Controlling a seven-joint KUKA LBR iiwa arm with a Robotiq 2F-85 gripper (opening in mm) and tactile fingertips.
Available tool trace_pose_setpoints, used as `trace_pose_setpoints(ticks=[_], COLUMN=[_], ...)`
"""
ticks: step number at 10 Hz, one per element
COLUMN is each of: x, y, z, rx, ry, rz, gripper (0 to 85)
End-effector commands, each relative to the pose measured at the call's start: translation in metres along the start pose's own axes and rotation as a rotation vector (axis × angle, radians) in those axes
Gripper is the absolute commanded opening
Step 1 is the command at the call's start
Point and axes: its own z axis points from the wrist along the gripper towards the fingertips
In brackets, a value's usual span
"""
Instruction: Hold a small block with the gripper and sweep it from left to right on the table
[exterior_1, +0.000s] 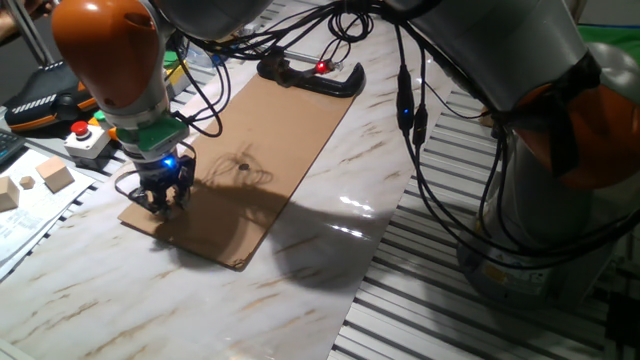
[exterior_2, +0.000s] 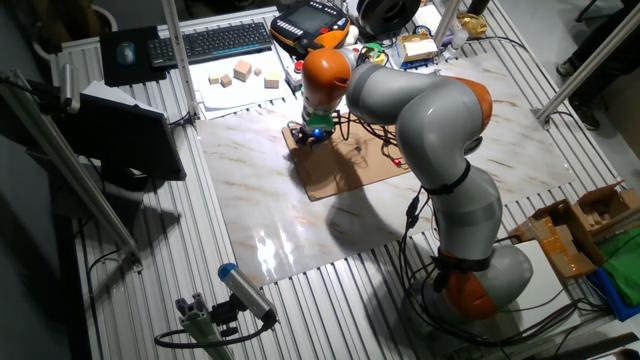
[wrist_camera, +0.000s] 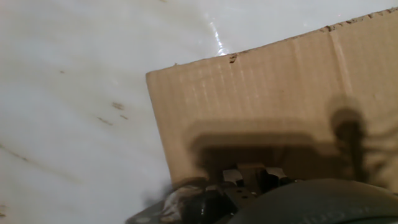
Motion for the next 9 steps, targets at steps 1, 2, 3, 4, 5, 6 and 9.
trace_pose_setpoints(ticks=[1,2,3,4,5,6,9], x=[0.0,-0.001,-0.002,-0.003,-0.003,-0.004,-0.005], y=[0.0,0.0,0.0,0.0,-0.002,-0.005,-0.02], z=[-0.001,-0.002,-0.004,-0.009,-0.017,-0.025,-0.054], rx=[-0.001,0.001,0.007,0.013,0.015,0.012,0.022], ry=[-0.004,-0.006,-0.009,-0.012,-0.014,-0.01,-0.013], rz=[0.002,0.002,0.003,0.004,0.004,0.009,0.004], gripper=[61.0,61.3,61.0,60.3,57.3,54.3,47.0])
